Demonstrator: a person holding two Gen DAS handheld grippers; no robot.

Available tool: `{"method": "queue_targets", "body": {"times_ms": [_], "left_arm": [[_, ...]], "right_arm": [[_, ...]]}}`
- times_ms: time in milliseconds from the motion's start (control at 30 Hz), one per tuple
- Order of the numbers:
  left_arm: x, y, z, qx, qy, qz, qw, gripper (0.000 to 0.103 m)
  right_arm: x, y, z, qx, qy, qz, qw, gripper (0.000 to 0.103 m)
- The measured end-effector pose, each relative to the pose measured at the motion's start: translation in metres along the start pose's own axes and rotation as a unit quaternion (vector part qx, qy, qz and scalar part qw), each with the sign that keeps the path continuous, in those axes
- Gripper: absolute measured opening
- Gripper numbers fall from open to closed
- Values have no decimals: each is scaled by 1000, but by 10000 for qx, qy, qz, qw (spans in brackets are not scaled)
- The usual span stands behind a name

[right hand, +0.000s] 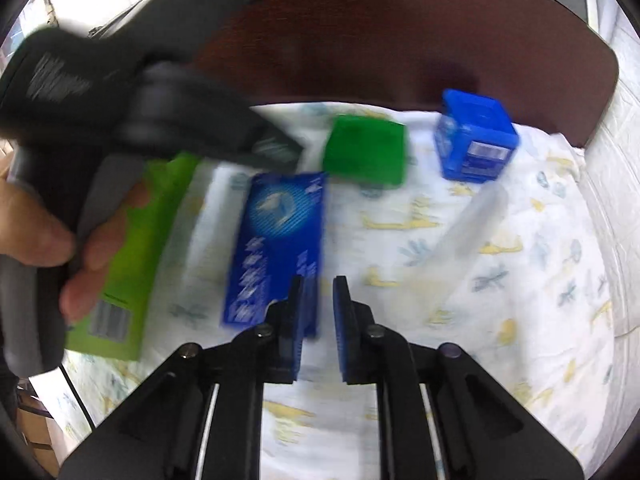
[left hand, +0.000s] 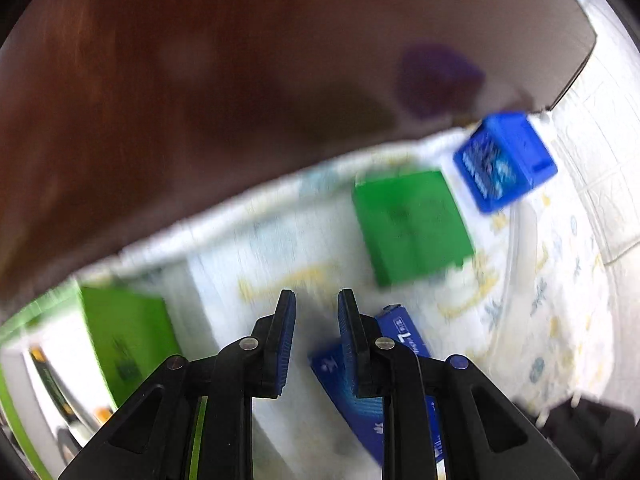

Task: Organize rigid objects
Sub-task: 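Move the right gripper to the blue medicine box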

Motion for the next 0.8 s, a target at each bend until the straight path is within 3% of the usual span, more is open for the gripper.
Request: {"method": "queue_targets", "body": {"times_ms": [100,167,200,267,333,500,567,600,667,800], "left_arm": [[9,11,0,-6,1,38,10000,21],[14,16,-2,66,0,-9,10000,21],[16,17,-2,80,14,2,10000,21],[21,17,-1,28,29,53,10000,21],[26,18,2,10,66,117,9999,21],[42,23,8,31,391,208,9990,21],[41,27,8,-45,486,71,9988,29],[38,29,8,-70,491,-8,9988,38],[35,31,7,-50,552,-39,9985,43],[37,38,8,-22,895,-59,9960,44]], "right_arm": [[5,3,17,-114,71,-43,9999,16],[12,9,20,-245,-222,-82,9994,20],[16,13,18,-209,-358,-108,9991,28],[22,21,11,-88,-316,-99,9994,71],[27,26,0,220,-248,68,9994,78],[13,34,-20,967,17,73,9953,76],[6,33,-18,721,-344,1,9968,53],[5,32,-14,491,-554,-38,9973,55],[3,30,-7,384,-535,-42,9978,55],[4,28,2,474,-574,-10,9972,55]]}}
Point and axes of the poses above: each gripper's, at about its wrist camera, not at the fingertips, and x roughly against the way its jaws point, z to its right, y to its underside, the point moved 4 cm from there along -x, roughly the way its jaws point, and after that the axes turned 7 degrees about z, right-handed, at the moved point
